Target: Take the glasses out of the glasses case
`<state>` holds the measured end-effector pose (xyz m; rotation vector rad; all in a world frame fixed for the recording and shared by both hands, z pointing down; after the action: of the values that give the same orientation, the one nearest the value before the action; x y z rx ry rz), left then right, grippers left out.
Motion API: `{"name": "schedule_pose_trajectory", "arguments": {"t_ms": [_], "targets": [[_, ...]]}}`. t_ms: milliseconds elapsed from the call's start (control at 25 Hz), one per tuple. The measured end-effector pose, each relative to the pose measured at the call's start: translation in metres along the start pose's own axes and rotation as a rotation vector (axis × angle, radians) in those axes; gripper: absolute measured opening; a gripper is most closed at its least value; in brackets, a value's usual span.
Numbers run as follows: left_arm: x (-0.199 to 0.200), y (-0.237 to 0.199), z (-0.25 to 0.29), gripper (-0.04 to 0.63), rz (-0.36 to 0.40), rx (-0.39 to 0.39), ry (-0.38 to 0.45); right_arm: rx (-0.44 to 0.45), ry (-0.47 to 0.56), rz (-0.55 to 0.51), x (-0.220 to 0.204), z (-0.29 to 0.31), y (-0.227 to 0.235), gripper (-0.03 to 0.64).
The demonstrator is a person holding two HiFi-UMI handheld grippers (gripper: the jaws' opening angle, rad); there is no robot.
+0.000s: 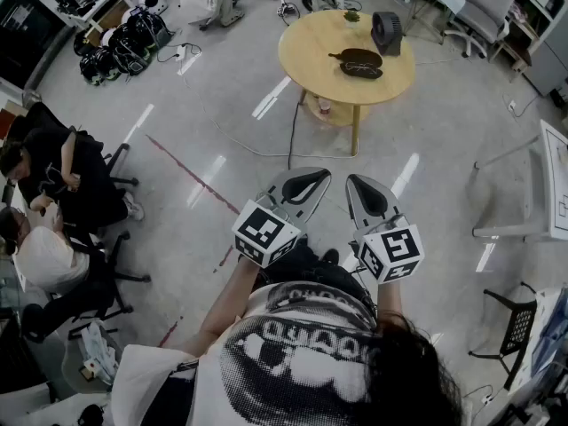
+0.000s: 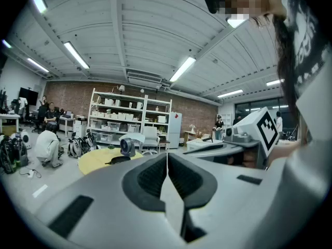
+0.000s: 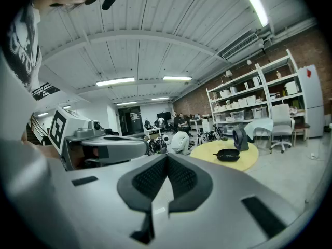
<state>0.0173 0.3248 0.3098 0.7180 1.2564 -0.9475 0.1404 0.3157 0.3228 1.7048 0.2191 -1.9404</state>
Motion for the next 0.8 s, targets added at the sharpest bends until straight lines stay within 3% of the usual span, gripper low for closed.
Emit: {"name": "schedule_pose_trajectory", "arguments": {"t_ms": [480,800], "targets": [[-0.005,-0.044,-0.002,0.015,-0.013,-0.008,-0.008,-0.013,-0.001,-0.005,0.003,0.041,-0.007,-0.012],[-0.008,-0.076,0.000,0.015,-0.009,-0.055,-0.009,-0.041,0.000,0.028,-0.001,0.075,-0.006,-0.012]]}}
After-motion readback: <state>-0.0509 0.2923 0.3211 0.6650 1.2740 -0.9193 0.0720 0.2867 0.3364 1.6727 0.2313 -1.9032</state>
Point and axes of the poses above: the fingertips, and each gripper's own axes: z forward along the fingers, y to its right, x out of its top, the point moved 6 cm from there along -z, backward along the fingers, and after that the axes turned 14 degrees about x, right-handed, at the moved point
